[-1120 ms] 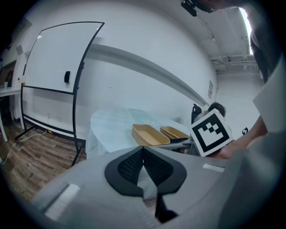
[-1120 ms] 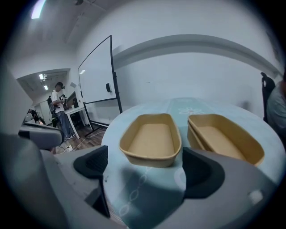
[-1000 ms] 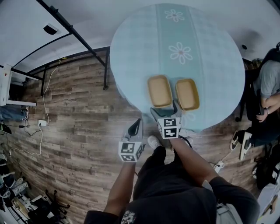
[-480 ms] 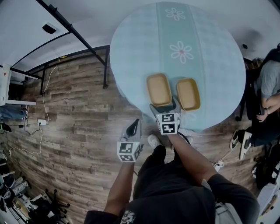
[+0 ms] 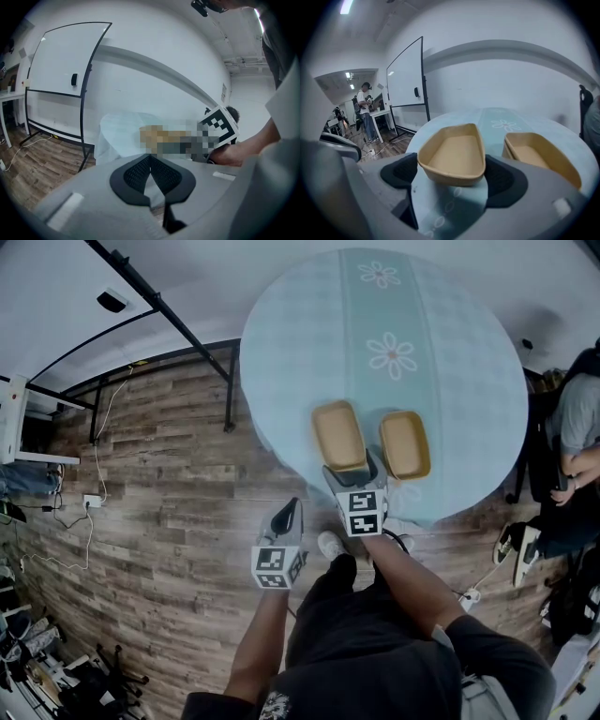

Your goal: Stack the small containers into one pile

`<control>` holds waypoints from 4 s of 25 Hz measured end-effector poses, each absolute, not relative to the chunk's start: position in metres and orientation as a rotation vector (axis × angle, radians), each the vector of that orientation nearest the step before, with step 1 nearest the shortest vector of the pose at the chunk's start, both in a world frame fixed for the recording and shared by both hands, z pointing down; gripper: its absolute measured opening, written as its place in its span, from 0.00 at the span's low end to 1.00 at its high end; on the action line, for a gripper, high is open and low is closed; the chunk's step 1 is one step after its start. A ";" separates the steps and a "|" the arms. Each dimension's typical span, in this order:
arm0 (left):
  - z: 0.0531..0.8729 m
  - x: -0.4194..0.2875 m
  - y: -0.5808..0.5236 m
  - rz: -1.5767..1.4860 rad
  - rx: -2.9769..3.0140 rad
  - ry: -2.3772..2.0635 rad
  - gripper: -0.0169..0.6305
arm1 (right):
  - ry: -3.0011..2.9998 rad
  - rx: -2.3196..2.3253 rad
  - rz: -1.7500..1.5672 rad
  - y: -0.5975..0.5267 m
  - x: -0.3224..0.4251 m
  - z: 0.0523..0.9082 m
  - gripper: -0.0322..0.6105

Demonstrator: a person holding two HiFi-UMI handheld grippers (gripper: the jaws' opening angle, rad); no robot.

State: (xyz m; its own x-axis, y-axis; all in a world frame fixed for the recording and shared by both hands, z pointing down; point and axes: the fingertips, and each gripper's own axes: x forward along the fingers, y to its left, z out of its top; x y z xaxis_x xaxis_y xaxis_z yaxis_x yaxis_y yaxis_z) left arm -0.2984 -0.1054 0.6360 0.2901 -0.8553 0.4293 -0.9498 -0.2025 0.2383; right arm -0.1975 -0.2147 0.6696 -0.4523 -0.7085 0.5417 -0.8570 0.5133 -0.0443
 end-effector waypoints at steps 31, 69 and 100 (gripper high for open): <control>0.623 -0.200 -0.116 0.312 2.256 -1.449 0.03 | -2.377 1.471 0.334 -0.206 -0.085 0.584 0.73; 0.629 -0.142 -0.117 0.337 2.256 -1.437 0.03 | -2.330 1.235 0.433 -0.186 -0.003 0.636 0.67; 0.623 -0.167 -0.097 0.338 2.242 -1.462 0.03 | -2.324 1.341 0.257 -0.177 -0.042 0.622 0.05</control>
State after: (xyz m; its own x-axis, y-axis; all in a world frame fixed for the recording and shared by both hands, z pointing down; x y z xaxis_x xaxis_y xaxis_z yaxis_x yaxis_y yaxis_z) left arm -0.1671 -0.0972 0.6229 0.4111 -0.8034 0.4307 -0.9109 -0.3442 0.2275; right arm -0.0420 -0.1775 0.6216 -0.4313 -0.7749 0.4621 -0.8572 0.5117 0.0580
